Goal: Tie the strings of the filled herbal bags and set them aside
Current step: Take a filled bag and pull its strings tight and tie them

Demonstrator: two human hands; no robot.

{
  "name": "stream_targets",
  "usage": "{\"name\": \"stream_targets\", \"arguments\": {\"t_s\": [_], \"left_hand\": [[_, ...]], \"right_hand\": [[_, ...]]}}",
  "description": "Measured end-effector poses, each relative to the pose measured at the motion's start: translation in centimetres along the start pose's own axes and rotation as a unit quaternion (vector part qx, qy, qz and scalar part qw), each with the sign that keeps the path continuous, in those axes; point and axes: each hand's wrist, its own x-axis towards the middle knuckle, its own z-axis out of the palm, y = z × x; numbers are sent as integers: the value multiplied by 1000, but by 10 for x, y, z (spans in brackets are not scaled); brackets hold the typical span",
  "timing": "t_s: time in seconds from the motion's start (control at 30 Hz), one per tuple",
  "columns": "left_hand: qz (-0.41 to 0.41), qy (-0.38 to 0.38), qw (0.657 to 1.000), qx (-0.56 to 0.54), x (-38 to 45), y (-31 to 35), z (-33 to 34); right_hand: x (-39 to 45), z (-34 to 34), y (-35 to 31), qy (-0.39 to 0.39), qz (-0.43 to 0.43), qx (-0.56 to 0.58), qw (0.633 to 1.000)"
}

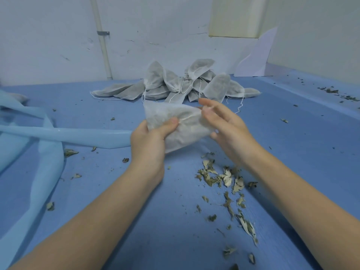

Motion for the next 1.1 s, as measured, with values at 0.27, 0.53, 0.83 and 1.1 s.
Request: {"name": "stream_targets", "arguments": {"t_s": [0.27,0.53,0.83,1.1], "left_hand": [[56,144,988,-28,29,28,-23],[37,162,985,-41,37,33,-28],[54,157,982,85,44,21,-30],[105,96,954,263,62,21,-10]], "right_hand": [[40,7,19,5,50,-280,959],[66,18,29,-57,13,-407,912],[71,35,43,-47,13,-356,933],[60,40,43,-5,31,-310,950]]}}
